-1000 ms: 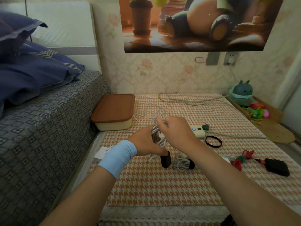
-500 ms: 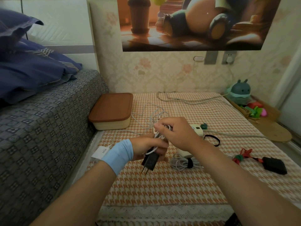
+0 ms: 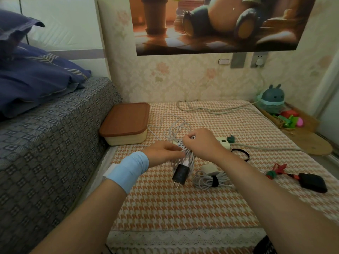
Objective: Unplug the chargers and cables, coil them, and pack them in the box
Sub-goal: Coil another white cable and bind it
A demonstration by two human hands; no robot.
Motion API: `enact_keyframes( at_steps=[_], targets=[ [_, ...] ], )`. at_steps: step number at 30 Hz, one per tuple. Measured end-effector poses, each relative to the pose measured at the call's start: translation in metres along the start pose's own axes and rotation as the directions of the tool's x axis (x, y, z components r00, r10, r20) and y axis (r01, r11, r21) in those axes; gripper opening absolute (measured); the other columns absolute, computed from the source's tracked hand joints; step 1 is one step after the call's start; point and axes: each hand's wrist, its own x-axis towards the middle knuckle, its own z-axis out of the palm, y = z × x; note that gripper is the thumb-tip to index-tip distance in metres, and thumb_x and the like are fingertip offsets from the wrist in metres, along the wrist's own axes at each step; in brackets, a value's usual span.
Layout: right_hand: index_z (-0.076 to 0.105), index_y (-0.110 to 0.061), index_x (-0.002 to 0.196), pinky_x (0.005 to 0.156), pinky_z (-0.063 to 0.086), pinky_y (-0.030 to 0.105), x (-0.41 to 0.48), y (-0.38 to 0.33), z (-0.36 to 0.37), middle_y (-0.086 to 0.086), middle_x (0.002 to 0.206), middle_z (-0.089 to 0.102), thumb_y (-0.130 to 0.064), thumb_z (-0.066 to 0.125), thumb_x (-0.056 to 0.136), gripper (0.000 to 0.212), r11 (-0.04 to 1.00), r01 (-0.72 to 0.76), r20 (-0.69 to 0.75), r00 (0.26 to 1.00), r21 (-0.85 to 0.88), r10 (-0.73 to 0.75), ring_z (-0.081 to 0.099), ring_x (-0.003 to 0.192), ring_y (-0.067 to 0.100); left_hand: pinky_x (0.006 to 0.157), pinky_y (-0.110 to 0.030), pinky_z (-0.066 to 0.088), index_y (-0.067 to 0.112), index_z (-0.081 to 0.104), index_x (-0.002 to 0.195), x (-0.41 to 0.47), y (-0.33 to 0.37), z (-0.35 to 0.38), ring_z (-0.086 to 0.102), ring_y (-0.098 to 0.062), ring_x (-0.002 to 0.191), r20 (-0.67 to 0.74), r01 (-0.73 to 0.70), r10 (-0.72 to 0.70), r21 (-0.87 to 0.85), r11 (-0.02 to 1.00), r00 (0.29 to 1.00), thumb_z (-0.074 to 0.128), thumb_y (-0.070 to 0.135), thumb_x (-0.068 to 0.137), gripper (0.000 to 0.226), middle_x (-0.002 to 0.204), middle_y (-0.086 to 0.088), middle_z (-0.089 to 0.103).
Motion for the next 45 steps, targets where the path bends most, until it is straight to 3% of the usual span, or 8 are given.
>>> enact_keyframes(
  at_steps=[3, 8, 16, 20, 27, 32, 38, 45],
  targets=[
    [0.034, -0.010, 0.057, 0.043, 0.019, 0.022, 0.005, 0.000, 0.004, 0.004, 0.049, 0.025, -0.016, 0.051, 0.095, 0.042, 0.995, -0.094, -0.027, 0.995, 0.033, 0.095, 0.013, 0.042, 0.014, 0.064, -0.022, 0.043, 0.022, 0.065, 0.086, 0.001, 0.013, 0.012, 0.059, -0.013, 0.075, -0.017, -0.045, 0.047, 0.119, 0.992, 0.999, 0.071, 0.046, 0.083, 0.025, 0.081, 0.004, 0.063],
    [0.030, -0.016, 0.055, 0.052, 0.020, 0.033, 0.004, 0.000, 0.008, -0.001, 0.047, 0.022, -0.018, 0.051, 0.096, 0.046, 0.970, -0.220, -0.051, 0.973, 0.104, 0.226, 0.015, 0.045, 0.018, 0.057, -0.030, 0.041, 0.021, 0.052, 0.071, 0.023, 0.014, 0.033, 0.053, -0.019, 0.065, -0.061, 0.014, 0.006, 0.324, 0.946, 0.998, 0.074, 0.050, 0.078, 0.037, 0.071, -0.002, 0.056],
    [0.069, -0.014, 0.099, 0.041, 0.043, 0.026, -0.007, 0.019, -0.016, 0.003, 0.072, 0.061, -0.045, 0.049, 0.104, 0.037, 0.991, -0.085, 0.002, 0.996, 0.100, 0.086, 0.048, 0.042, 0.010, 0.076, -0.041, 0.049, 0.011, 0.060, 0.092, 0.037, 0.020, 0.022, 0.056, -0.028, 0.075, 0.129, -0.022, -0.024, 0.341, 0.940, 0.991, 0.061, 0.049, 0.089, 0.037, 0.087, -0.011, 0.061],
    [0.070, -0.008, 0.093, 0.040, 0.033, 0.024, -0.005, 0.027, -0.025, -0.012, 0.041, 0.046, -0.033, 0.055, 0.103, 0.031, 0.966, -0.150, 0.013, 0.988, 0.209, 0.151, 0.034, 0.034, 0.009, 0.081, -0.045, 0.052, 0.004, 0.062, 0.096, 0.041, 0.026, 0.022, 0.056, -0.026, 0.074, 0.186, -0.052, -0.001, 0.283, 0.958, 0.983, 0.062, 0.048, 0.090, 0.045, 0.086, -0.015, 0.062],
    [0.074, -0.013, 0.094, 0.042, 0.032, 0.024, -0.003, 0.044, -0.036, -0.010, 0.039, 0.041, -0.027, 0.058, 0.103, 0.023, 0.910, -0.296, 0.050, 0.954, 0.291, 0.294, 0.031, 0.035, 0.011, 0.071, -0.038, 0.052, 0.007, 0.067, 0.100, 0.059, 0.043, 0.044, 0.059, -0.024, 0.070, 0.168, -0.070, -0.008, 0.452, 0.889, 0.986, 0.061, 0.044, 0.091, 0.039, 0.094, -0.013, 0.070],
    [0.065, -0.010, 0.115, 0.053, 0.051, 0.034, 0.014, 0.071, -0.045, 0.010, 0.094, 0.066, -0.049, 0.046, 0.104, 0.045, 0.804, -0.358, 0.083, 0.928, 0.475, 0.364, 0.061, 0.058, 0.022, 0.068, -0.034, 0.042, 0.012, 0.054, 0.079, 0.078, 0.045, 0.039, 0.048, -0.023, 0.066, 0.094, -0.022, -0.021, 0.431, 0.902, 0.995, 0.052, 0.038, 0.098, 0.033, 0.075, -0.007, 0.054],
    [0.069, -0.011, 0.121, 0.086, 0.049, 0.031, 0.043, 0.151, -0.060, 0.009, 0.139, 0.061, -0.006, 0.044, 0.104, 0.030, 0.922, -0.370, -0.243, 0.910, -0.114, 0.335, 0.062, 0.115, 0.025, 0.082, -0.044, 0.052, 0.011, 0.057, 0.082, 0.098, 0.033, 0.032, 0.058, -0.028, 0.073, 0.013, 0.037, -0.039, 0.137, 0.990, 0.999, 0.053, 0.038, 0.098, 0.032, 0.081, -0.013, 0.062],
    [0.065, -0.012, 0.130, 0.095, 0.052, 0.038, 0.068, 0.189, -0.057, 0.012, 0.135, 0.061, 0.009, 0.048, 0.095, 0.044, 0.829, -0.334, -0.140, 0.942, -0.449, 0.304, 0.060, 0.117, 0.028, 0.072, -0.040, 0.058, 0.007, 0.056, 0.083, 0.134, 0.024, 0.051, 0.064, -0.026, 0.064, 0.043, 0.127, -0.120, -0.249, 0.960, 0.992, 0.060, 0.024, 0.096, 0.022, 0.073, -0.009, 0.060]
  ],
)
